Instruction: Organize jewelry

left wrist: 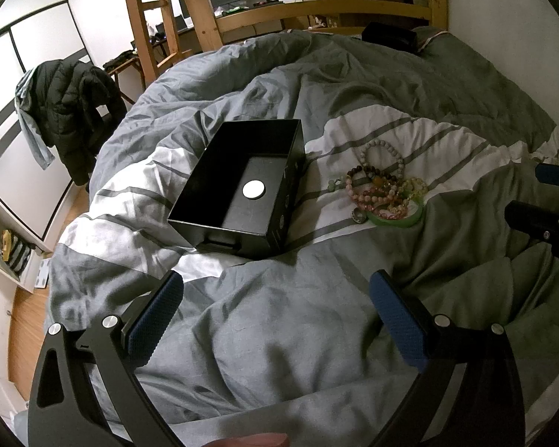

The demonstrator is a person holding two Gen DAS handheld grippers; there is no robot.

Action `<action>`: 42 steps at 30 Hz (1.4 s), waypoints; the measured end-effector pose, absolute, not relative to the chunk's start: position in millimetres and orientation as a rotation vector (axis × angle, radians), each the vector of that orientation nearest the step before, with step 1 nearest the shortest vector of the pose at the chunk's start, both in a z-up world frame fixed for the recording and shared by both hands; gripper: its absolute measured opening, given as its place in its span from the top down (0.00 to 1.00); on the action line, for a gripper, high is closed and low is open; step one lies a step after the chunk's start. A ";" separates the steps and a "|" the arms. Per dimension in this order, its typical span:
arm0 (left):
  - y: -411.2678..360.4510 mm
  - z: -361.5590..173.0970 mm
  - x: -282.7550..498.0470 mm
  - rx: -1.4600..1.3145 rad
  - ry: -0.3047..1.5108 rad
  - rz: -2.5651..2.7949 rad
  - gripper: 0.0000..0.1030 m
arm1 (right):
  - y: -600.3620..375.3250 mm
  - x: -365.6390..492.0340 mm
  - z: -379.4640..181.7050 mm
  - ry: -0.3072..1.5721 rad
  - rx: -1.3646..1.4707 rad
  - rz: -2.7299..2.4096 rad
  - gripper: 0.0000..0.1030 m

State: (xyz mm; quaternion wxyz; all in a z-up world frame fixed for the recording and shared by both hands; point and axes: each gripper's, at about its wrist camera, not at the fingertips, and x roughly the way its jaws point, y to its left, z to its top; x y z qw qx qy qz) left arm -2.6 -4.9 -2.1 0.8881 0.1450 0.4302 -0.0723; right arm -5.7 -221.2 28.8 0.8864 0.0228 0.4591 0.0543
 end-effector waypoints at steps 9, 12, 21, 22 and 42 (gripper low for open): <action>-3.7 1.9 -2.9 0.298 0.894 -0.155 0.04 | -221.1 -5.5 27.5 0.956 0.048 0.114 0.03; -1.4 1.5 -3.4 0.293 0.893 -0.160 0.04 | -221.3 -5.2 27.9 0.956 0.048 0.114 0.03; -15.4 2.3 12.2 0.295 0.890 -0.160 0.04 | -222.5 2.3 16.1 0.979 0.056 0.102 0.03; -20.4 2.2 15.1 0.299 0.892 -0.173 0.04 | -225.2 3.0 14.9 0.984 0.056 0.103 0.03; -106.2 -25.7 108.5 0.318 0.891 -0.329 0.05 | -236.5 47.3 -20.4 1.030 0.068 0.176 0.03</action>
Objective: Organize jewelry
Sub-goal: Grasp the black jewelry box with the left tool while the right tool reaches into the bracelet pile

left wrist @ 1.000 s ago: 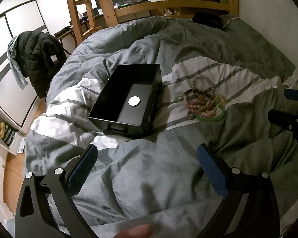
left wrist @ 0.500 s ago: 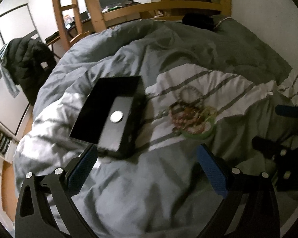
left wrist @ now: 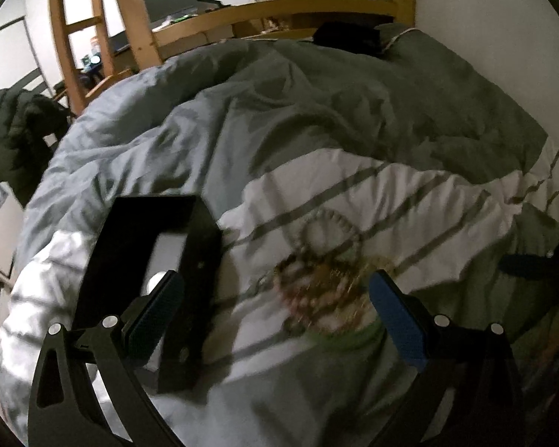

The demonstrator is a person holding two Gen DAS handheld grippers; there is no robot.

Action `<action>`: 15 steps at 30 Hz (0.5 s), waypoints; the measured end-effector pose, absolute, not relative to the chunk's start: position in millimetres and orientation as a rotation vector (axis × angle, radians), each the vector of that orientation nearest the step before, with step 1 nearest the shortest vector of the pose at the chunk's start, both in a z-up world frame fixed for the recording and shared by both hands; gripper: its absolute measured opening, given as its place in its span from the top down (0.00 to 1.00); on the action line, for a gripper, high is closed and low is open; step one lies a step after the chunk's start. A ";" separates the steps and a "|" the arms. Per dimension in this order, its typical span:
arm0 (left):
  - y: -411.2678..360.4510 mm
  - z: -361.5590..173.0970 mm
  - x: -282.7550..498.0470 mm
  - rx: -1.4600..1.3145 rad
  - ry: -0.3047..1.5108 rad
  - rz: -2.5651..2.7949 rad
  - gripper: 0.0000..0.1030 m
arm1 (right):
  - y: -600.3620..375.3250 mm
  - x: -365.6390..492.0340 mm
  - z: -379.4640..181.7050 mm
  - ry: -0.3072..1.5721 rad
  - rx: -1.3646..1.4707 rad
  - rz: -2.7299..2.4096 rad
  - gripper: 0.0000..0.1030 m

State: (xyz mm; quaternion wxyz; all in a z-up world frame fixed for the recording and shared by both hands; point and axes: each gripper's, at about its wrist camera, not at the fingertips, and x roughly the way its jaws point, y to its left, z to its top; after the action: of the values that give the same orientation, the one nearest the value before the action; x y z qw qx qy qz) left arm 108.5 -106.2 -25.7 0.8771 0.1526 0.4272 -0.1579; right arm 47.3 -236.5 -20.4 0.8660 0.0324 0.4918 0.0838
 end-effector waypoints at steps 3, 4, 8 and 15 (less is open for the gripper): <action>-115.3 -35.2 123.2 0.320 0.898 -0.344 0.05 | -241.0 62.0 -32.0 1.056 0.106 0.206 0.04; -118.2 -39.3 129.6 0.319 0.904 -0.349 0.05 | -242.3 66.1 -35.6 1.063 0.117 0.214 0.05; -127.7 -53.4 150.2 0.330 0.916 -0.345 0.17 | -245.6 89.4 -54.6 1.110 0.159 0.243 0.15; -137.0 -85.3 175.3 0.336 0.972 -0.358 0.32 | -239.2 123.2 -84.5 1.164 0.167 0.276 0.33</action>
State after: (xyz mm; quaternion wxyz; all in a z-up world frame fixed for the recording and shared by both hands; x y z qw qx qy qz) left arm 175.3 -137.0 -85.3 0.8554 0.1600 0.4623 -0.1703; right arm 123.2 -239.2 -84.5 0.8232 0.0787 0.5471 0.1299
